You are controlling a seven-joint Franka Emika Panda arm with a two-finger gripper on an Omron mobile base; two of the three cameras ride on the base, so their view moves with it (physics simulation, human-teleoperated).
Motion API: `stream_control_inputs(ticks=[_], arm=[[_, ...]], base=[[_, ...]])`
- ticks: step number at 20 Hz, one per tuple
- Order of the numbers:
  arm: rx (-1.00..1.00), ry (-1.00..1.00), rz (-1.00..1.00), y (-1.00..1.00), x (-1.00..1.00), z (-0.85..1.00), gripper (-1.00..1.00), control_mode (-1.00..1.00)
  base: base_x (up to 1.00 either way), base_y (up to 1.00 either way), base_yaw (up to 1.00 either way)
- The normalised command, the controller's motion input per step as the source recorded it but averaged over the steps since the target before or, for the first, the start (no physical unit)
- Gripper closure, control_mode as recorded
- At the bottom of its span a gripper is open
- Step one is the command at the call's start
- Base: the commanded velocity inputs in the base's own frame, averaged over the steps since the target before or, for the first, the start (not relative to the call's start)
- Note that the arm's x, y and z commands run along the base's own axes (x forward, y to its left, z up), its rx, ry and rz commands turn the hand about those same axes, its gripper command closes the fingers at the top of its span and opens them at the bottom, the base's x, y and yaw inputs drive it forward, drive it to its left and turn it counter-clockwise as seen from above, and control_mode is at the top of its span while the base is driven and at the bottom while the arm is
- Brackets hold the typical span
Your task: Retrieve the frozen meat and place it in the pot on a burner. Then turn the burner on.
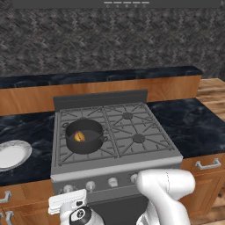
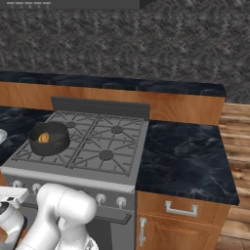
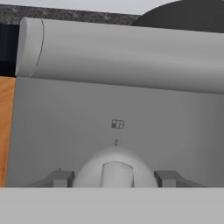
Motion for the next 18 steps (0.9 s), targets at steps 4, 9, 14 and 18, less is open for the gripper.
stream_control_inputs(ticks=[4,9,14,18], arm=[[0.00,0.00,0.00,0.00,0.00,0.00,1.00,-1.00],[0.00,0.01,0.00,0.00,0.00,0.00,1.00,-1.00],[-0.04,0.01,0.04,0.00,0.00,0.00,1.00,-1.00],[-0.06,0.02,0.08,0.00,0.00,0.00,1.00,-1.00]], base=[[0.00,0.00,0.00],[0.00,0.00,0.00],[0.00,0.00,0.00],[0.00,0.00,0.00]])
